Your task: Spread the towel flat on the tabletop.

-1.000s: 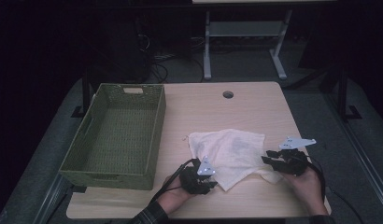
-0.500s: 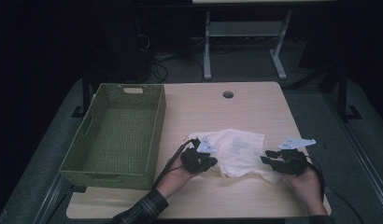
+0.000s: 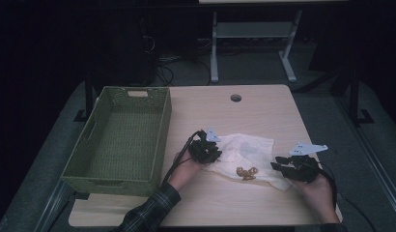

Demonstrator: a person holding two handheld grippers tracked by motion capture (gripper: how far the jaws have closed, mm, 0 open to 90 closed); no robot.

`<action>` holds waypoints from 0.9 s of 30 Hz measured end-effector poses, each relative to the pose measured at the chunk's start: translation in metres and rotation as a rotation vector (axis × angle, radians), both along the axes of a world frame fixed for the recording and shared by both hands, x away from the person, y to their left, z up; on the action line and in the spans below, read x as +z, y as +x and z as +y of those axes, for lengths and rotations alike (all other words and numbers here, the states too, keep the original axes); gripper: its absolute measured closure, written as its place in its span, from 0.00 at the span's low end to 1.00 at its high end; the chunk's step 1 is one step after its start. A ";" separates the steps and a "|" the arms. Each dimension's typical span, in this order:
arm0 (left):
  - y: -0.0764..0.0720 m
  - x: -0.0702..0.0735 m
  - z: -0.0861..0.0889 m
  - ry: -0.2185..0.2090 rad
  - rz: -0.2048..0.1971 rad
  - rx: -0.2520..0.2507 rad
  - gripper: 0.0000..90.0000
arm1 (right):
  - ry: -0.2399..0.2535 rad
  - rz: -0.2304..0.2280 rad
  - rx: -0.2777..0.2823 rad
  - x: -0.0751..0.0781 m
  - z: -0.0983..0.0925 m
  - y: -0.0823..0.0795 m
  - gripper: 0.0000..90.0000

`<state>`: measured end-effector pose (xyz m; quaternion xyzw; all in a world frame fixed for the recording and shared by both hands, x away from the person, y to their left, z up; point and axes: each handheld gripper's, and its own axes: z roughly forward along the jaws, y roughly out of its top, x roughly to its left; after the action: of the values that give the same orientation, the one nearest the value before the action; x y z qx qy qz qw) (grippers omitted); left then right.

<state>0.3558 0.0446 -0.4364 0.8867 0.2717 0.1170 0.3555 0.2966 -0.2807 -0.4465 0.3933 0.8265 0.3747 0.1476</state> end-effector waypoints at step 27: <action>0.004 -0.026 -0.043 0.050 0.012 -0.079 0.83 | -0.034 0.129 -0.078 -0.016 -0.036 -0.011 0.84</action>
<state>0.3595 0.0012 -0.4623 0.9059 0.2356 0.1043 0.3360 0.2855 -0.3169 -0.4623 0.4461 0.8245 0.3284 0.1153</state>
